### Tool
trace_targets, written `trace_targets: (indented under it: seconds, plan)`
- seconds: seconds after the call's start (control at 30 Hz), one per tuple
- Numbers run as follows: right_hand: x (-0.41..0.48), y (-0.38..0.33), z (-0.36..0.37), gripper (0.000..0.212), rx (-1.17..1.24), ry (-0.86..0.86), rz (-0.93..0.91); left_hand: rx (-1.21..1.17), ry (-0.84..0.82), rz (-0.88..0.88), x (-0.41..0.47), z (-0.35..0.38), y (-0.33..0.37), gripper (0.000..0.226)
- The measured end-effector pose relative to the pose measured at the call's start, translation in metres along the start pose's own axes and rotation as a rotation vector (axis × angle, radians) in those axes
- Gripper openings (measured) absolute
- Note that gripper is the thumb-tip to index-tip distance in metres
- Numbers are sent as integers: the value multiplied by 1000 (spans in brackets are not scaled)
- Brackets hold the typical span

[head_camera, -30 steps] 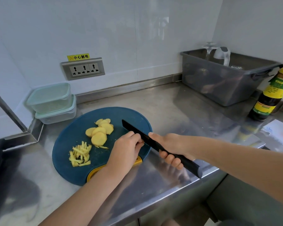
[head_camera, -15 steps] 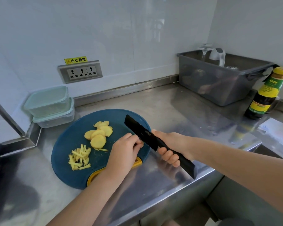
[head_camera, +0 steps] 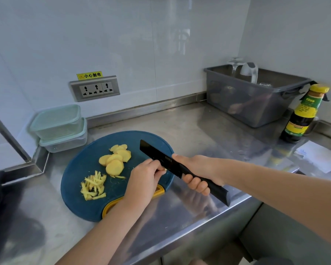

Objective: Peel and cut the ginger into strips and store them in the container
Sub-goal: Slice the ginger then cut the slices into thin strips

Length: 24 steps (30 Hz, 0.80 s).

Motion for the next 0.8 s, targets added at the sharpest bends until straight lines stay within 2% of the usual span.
trace_targets:
  seconds: [0.43, 0.63, 0.8]
  plan:
    - [6, 0, 0, 69, -75, -17, 71, 0, -19, -5, -1, 1, 3, 5]
    - [10, 3, 8, 72, -153, 37, 87, 3, -31, -19, 0, 0, 1, 4]
    - [13, 4, 4, 70, -26, 43, 39, 4, -10, -13, -1, -1, 2, 7]
Point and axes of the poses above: each hand's wrist, its own x-axis towards the middle knuckle, its own z-axis out of the palm, y = z × x, the point moved 8 cm from there along x, towards the middle knuckle, and after that the axes turned 12 degrees about -z, right-handed, at the moved point
